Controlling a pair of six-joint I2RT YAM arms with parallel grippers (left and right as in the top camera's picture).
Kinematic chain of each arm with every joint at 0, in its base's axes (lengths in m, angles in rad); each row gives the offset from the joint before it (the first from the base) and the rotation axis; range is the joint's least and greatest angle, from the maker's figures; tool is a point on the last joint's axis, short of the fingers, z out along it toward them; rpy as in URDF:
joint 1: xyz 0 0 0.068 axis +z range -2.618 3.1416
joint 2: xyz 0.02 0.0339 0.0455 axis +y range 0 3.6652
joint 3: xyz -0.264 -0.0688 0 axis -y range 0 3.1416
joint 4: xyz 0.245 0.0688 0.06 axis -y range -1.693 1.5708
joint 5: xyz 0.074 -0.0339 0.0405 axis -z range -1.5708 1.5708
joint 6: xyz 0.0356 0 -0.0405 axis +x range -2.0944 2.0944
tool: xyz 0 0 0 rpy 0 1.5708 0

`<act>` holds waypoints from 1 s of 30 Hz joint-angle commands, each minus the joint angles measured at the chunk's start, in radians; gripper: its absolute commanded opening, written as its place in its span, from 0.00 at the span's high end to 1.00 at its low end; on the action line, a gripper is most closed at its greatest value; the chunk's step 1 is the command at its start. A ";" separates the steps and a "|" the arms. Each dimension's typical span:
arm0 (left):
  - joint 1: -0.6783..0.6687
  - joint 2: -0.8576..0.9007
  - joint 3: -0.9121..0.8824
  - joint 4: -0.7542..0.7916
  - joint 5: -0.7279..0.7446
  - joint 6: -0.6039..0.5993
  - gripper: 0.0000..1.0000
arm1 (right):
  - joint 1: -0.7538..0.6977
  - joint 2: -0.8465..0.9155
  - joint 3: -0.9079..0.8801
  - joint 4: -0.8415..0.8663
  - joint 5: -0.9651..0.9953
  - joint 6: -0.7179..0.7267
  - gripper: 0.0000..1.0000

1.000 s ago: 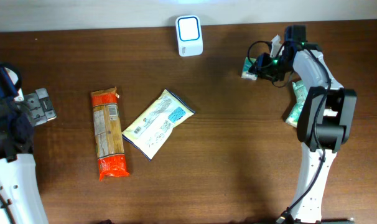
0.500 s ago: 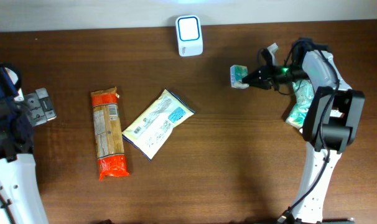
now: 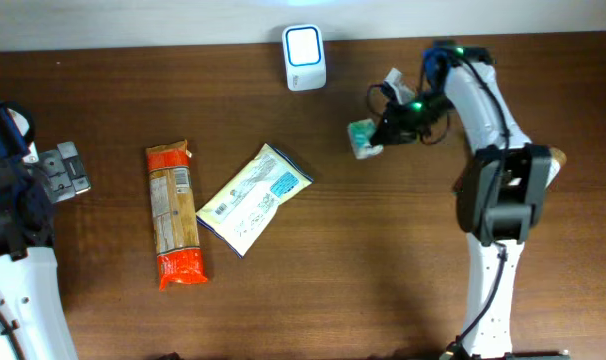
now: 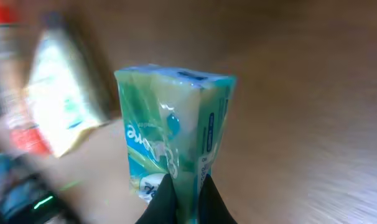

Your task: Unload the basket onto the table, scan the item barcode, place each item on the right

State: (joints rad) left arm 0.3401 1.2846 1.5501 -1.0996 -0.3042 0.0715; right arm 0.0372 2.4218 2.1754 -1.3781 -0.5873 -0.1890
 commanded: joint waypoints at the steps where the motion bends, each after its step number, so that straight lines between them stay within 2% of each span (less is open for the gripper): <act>1: 0.003 -0.004 0.005 0.002 -0.007 0.013 0.01 | 0.139 -0.048 0.167 -0.043 0.955 0.376 0.96; 3: 0.003 -0.004 0.005 0.002 -0.007 0.013 0.01 | 0.225 -0.045 0.167 -0.066 1.290 0.452 0.96; 7: 0.003 -0.004 0.005 0.002 -0.007 0.013 0.01 | 0.348 -0.008 0.072 -0.037 1.494 0.543 0.96; 9: 0.003 -0.004 0.005 0.002 -0.007 0.013 0.01 | 0.363 0.013 -0.033 0.070 1.501 0.542 0.96; 12: 0.003 -0.004 0.005 0.002 -0.007 0.013 0.01 | 0.371 0.013 -0.100 0.127 1.490 0.542 0.96; 15: 0.003 -0.004 0.005 0.002 -0.007 0.013 0.01 | 0.385 0.013 -0.101 0.158 1.323 0.530 0.96; 17: 0.003 -0.004 0.005 0.002 -0.007 0.013 0.01 | 0.390 0.022 -0.101 0.179 1.177 0.459 0.96; 22: 0.003 -0.004 0.005 0.002 -0.007 0.013 0.01 | 0.391 0.023 -0.139 0.182 1.102 0.387 0.96; 26: 0.003 -0.004 0.005 0.002 -0.007 0.013 0.01 | 0.450 0.021 -0.139 0.182 0.998 0.270 0.77; 28: 0.003 -0.004 0.005 0.002 -0.007 0.013 0.01 | 0.511 0.020 -0.123 0.170 0.998 0.270 0.60; 30: 0.003 -0.004 0.005 0.002 -0.007 0.013 0.01 | 0.545 0.019 -0.097 0.161 0.998 0.271 0.49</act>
State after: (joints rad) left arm 0.3401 1.2846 1.5501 -1.0996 -0.3038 0.0715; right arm 0.5278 2.4329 2.0624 -1.2064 0.4728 0.0940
